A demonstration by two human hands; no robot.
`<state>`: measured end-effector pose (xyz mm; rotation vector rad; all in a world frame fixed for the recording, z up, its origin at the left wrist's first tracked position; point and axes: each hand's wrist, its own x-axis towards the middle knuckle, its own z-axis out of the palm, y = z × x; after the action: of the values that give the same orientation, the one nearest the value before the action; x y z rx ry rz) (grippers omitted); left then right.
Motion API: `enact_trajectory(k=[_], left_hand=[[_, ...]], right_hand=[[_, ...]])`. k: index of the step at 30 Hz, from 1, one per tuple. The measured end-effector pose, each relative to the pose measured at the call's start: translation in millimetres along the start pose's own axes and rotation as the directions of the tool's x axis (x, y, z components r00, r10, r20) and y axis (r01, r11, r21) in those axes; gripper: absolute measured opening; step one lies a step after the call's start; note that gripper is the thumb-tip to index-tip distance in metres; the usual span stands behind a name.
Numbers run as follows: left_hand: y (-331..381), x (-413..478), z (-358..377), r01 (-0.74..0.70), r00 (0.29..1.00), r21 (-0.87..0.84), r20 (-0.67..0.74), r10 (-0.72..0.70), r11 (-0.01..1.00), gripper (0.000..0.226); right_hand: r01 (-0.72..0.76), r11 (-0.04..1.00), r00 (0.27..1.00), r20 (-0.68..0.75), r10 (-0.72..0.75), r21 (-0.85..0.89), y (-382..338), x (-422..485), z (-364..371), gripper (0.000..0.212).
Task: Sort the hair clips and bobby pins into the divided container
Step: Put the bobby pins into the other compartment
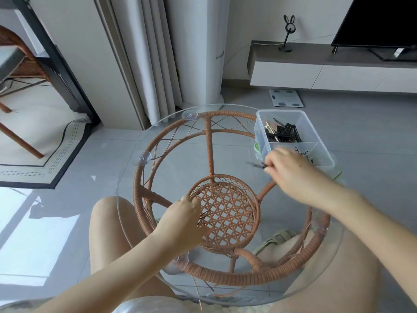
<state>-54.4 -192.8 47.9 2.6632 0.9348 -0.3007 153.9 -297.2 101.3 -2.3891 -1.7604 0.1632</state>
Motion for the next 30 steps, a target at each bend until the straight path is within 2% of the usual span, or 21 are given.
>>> enact_trajectory(k=[2, 4, 6, 7, 10, 13, 15, 18, 22, 25, 27, 30], left_hand=[[3, 5, -6, -0.006, 0.997, 0.032, 0.079, 0.004, 0.999, 0.021], [5, 9, -9, -0.019, 0.991, 0.078, 0.132, 0.009, 0.997, 0.003], [7, 12, -10, -0.04, 0.987, 0.107, 0.157, 0.022, 0.993, 0.017], [8, 14, -11, -0.046, 0.984, 0.119, 0.174, 0.025, 0.992, 0.022], [12, 17, -13, -0.065, 0.98, 0.158, 0.198, 0.033, 0.985, 0.025], [16, 21, -8, -0.08, 0.974, 0.222, 0.224, 0.029, 0.972, 0.027], [18, 22, -6, -0.099, 0.969, 0.262, 0.245, 0.033, 0.96, 0.027], [18, 26, -8, -0.1, 0.966, 0.225, 0.256, 0.04, 0.969, 0.025], [24, 37, -32, -0.085, 0.975, 0.125, 0.213, 0.056, 0.989, 0.023], [61, 60, -69, -0.197, 0.978, 0.047, 0.078, 0.193, 0.979, 0.024], [97, 82, -88, -0.317, 0.948, 0.011, -0.006, 0.318, 0.948, 0.025], [146, 125, -95, -0.402, 0.914, 0.096, -0.006, 0.405, 0.911, 0.021]], right_hand=[[-0.039, 0.997, 0.998, -0.06, 0.035, -0.067, 26, 4, -13, 0.011], [-0.068, 0.967, 0.996, -0.071, 0.052, -0.245, 53, 8, -19, 0.008], [-0.068, 0.89, 0.997, -0.014, 0.07, -0.451, 75, 12, -20, 0.014], [-0.057, 0.87, 0.997, 0.017, 0.075, -0.489, 81, 16, -19, 0.014], [-0.015, 0.896, 0.997, 0.06, 0.046, -0.444, 87, 26, -13, 0.016], [-0.076, 0.964, 0.996, 0.033, 0.087, -0.256, 85, 31, -12, 0.017], [-0.111, 0.974, 0.994, -0.014, 0.11, -0.198, 87, 30, -17, 0.016], [-0.149, 0.971, 0.986, -0.101, 0.132, -0.186, 94, 20, -27, 0.016], [-0.2, 0.934, 0.97, -0.193, 0.147, -0.296, 101, -2, -33, 0.02], [-0.269, 0.925, 0.948, -0.242, 0.205, -0.268, 107, -21, -32, 0.021], [-0.337, 0.915, 0.921, -0.281, 0.271, -0.222, 112, -30, -28, 0.021], [-0.459, 0.876, 0.858, -0.327, 0.395, -0.146, 120, -41, -17, 0.02]])
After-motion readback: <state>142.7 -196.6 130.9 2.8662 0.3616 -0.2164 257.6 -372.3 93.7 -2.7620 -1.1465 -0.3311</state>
